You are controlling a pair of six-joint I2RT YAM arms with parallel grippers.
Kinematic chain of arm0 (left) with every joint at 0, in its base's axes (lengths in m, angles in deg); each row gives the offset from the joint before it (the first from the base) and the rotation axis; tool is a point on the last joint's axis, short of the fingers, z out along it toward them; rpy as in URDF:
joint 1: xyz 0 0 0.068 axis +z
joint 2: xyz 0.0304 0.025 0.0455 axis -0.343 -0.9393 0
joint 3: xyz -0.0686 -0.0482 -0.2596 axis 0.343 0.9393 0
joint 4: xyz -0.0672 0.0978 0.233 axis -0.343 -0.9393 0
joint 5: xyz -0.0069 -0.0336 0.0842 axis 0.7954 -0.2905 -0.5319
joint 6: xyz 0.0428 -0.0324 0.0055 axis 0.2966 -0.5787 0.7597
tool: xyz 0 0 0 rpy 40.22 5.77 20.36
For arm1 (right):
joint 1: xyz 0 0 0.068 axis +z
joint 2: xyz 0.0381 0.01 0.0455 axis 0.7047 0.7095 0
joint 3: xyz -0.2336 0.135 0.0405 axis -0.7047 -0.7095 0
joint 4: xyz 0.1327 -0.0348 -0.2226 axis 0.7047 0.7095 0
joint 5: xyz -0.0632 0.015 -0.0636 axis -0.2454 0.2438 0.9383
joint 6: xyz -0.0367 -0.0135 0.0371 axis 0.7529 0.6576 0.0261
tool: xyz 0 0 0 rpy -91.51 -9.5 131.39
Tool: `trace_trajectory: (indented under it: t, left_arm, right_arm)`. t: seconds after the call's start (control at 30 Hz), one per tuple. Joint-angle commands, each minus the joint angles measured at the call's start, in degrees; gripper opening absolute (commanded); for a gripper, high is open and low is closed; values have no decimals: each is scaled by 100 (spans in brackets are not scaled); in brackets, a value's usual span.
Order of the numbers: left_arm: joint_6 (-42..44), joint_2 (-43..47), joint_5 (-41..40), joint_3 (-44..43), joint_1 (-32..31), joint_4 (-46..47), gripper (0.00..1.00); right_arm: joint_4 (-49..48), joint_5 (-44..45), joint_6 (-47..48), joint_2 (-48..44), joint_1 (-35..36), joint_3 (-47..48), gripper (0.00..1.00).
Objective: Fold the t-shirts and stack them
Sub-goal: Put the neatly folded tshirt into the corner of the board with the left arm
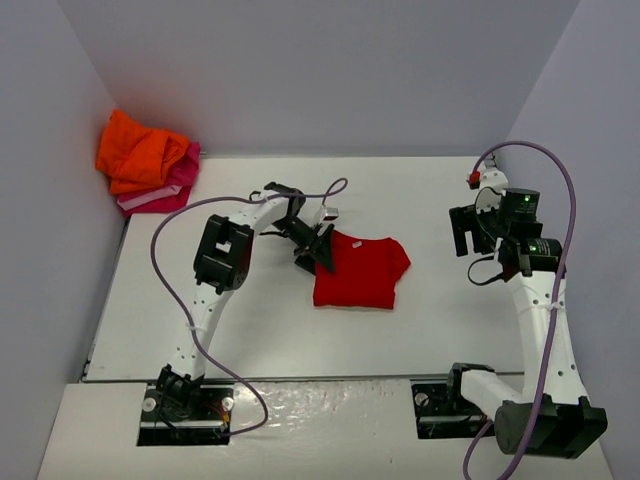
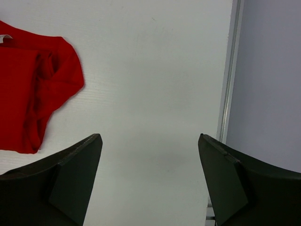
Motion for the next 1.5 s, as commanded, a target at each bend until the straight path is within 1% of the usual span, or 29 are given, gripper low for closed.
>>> trace_trajectory:
  t: [0.0,0.17,0.27,0.3,0.4,0.47,0.5,0.6,0.7,0.8,0.83,0.93,1.0,1.1,1.2,1.27,1.3,1.33,1.4,1.47]
  left_arm:
    - [-105,-169,-628,-228,-435,349,70]
    - [-153,-569,-728,-775,-725,158,66]
    - [-176,-840,-733,-1052,-798,61,56]
    - [-160,-845,-766,-1148,-808,59,56]
    - [-196,-1070,-920,-1375,-816,-5,29]
    - [-178,-1132,-1144,-1566,-817,6,6]
    - [-200,-1127,-1274,-1623,-817,38,1]
    - [-243,-1135,-1647,-1869,-800,61,0]
    - [-101,-1098,-1969,-2126,-750,-48,0]
    - [-3,-944,-2446,-2130,-686,-55,0]
    - [23,-886,-2456,-2130,-653,-63,0]
    - [209,-616,-3317,-2215,-366,-117,0]
    - [251,-225,-4095,-2156,-57,25,0]
    - [484,347,-5422,-1831,449,417,0]
    - [1011,849,-7047,-1528,1017,917,0]
    - [1311,902,-7444,-1815,1416,862,0]
    - [1389,890,-7966,-2020,1615,893,0]
    - [1510,904,-8131,-2085,1678,969,0]
    - [1883,1017,-9021,-2064,2060,1411,0]
    - [2404,1202,-9512,-1794,2245,2110,0]
  right_arm:
    - [-156,-230,-196,105,-21,88,77]
    - [-135,-541,-270,505,-30,36,73]
    - [-112,-547,-293,634,-21,70,73]
    - [-112,-555,-293,651,-21,87,73]
    - [-87,-589,-309,729,-5,147,73]
    - [-77,-616,-327,782,-4,183,73]
    - [-61,-617,-328,800,-12,209,73]
    - [-46,-586,-328,824,-8,272,73]
    - [-40,-582,-328,800,-6,280,73]
    - [-24,-556,-320,776,-4,264,73]
    - [-24,-539,-319,760,-4,264,73]
    - [-24,-524,-295,701,-2,249,73]
    - [-24,-494,-260,677,10,261,73]
    - [-24,-459,-201,661,64,297,73]
    - [-32,-483,-138,677,117,334,73]
    - [-33,-512,-90,714,137,352,73]
    - [-33,-525,-71,714,137,352,73]
    - [-33,-541,-65,714,137,358,73]
    - [-42,-590,-8,675,150,330,73]
    - [-51,-589,54,587,146,249,73]
